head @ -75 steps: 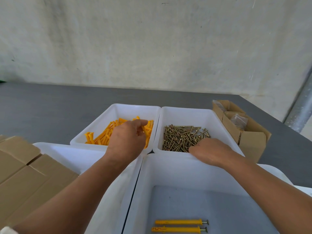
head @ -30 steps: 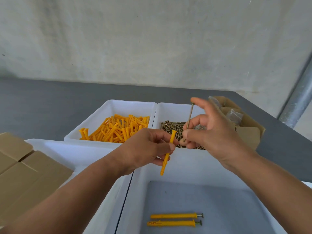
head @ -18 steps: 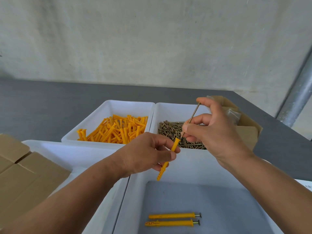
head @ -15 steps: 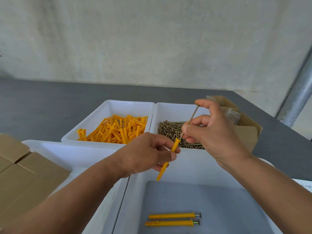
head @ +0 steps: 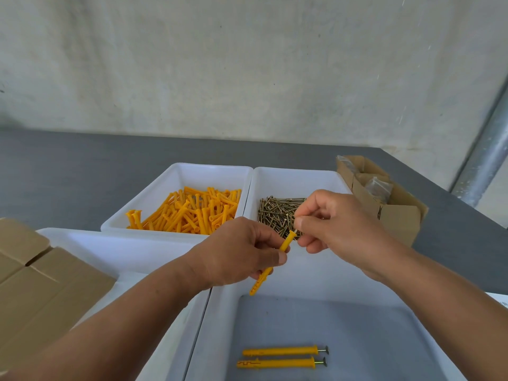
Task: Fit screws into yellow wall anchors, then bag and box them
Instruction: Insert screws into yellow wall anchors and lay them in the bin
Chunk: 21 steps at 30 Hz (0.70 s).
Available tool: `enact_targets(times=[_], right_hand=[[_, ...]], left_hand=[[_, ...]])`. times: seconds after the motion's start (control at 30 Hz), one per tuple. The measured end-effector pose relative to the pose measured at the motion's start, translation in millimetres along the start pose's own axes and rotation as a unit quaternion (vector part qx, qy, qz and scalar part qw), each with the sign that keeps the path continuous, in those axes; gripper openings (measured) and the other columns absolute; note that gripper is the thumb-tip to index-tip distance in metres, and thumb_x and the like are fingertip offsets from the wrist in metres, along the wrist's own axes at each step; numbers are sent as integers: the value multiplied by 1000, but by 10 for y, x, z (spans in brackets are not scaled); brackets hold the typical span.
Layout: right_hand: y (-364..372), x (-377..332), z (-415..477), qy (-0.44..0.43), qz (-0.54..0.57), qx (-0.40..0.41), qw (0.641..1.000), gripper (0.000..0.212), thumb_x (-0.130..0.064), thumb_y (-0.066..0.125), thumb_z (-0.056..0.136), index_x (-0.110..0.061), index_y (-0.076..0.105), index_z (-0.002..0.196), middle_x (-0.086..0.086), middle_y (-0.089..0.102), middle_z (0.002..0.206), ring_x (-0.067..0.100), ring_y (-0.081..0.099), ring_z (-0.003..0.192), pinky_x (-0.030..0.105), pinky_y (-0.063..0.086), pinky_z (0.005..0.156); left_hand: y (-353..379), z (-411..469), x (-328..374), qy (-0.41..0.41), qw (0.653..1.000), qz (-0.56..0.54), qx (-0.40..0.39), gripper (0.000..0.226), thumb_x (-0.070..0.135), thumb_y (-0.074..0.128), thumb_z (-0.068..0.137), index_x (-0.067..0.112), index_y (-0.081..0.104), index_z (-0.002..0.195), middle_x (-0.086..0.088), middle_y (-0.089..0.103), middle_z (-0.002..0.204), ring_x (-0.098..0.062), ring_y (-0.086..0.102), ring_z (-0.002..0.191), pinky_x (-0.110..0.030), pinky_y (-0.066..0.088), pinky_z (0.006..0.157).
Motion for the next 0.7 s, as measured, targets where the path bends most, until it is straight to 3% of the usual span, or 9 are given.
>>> enact_targets(times=[0.13,0.27,0.43,0.57,0.7], right_hand=[[-4,-21,-31,-20,-137,-67,988,16,-18,61,92,-31,65,84,-12,70,75,1,69,65,23,59,62],[24,-19,-86,-69,-330,-141,931,15,-29,61,92,-41,65,100,-12,66,82,1,61,73,14,44,59],[115,52,-115,-53,-371,-197,906,3,-36,65,91,-38,66,94,-13,63,79,3,58,72,21,42,59],[171,127,-171,-23,-403,-253,879,9,-30,64,91,-33,68,99,-19,50,76,-1,49,67,12,33,52],[317,190,-245,-30,-450,-323,832,17,-24,62,92,-27,69,107,-16,50,77,-2,42,61,9,28,47]], left_hand=[[16,2,-16,16,999,51,2,9,22,72,87,20,76,95,11,68,67,-2,65,64,-19,57,65],[41,-8,-13,39,993,109,-4,8,23,74,85,23,76,93,13,70,70,-3,68,68,-21,58,71],[38,-1,-8,39,994,102,-9,8,21,72,87,22,76,94,6,72,74,-8,67,66,-25,59,70],[-124,28,-54,43,988,94,116,11,22,67,89,31,74,86,16,66,61,5,61,59,-14,52,65],[-358,57,-179,13,951,152,268,15,20,62,90,30,72,88,23,59,63,13,56,63,-1,38,59]])
Point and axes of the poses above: each hand's wrist, its own z-axis towards the middle knuckle, its own y-axis out of the palm, x = y × z, the point moved 3 cm from there along z, towards the middle knuckle
